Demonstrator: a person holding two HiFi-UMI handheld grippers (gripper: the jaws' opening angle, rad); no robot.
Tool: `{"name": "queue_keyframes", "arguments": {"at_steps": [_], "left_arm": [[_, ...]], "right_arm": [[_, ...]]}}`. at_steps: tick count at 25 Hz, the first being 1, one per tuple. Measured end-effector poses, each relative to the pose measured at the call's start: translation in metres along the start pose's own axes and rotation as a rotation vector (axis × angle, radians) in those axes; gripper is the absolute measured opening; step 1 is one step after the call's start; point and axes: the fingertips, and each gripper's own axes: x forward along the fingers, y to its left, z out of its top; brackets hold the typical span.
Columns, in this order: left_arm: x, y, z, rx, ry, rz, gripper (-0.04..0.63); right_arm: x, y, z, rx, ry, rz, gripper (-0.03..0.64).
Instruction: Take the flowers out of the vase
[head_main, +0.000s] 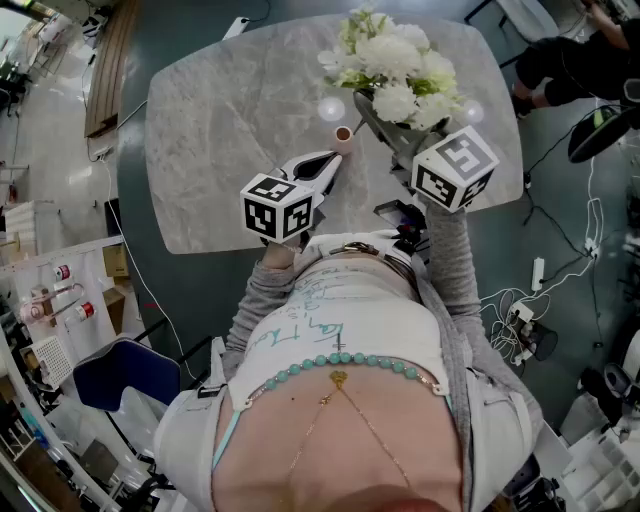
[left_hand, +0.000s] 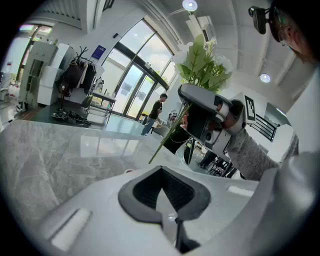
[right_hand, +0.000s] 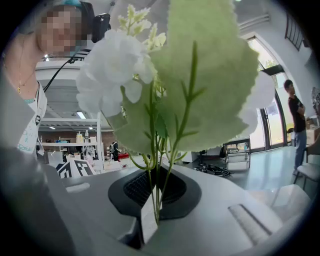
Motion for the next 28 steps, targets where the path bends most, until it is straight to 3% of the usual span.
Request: {"name": "queue_keyframes", "arguments": {"at_steps": [28], "left_arm": [[0.007,0.009,0.005,0.006,0.015,-0.024,0.002]], "right_arm": [[0.006,-0.009,-0.01,0.022,0.018,-0.014,0.034]]}}
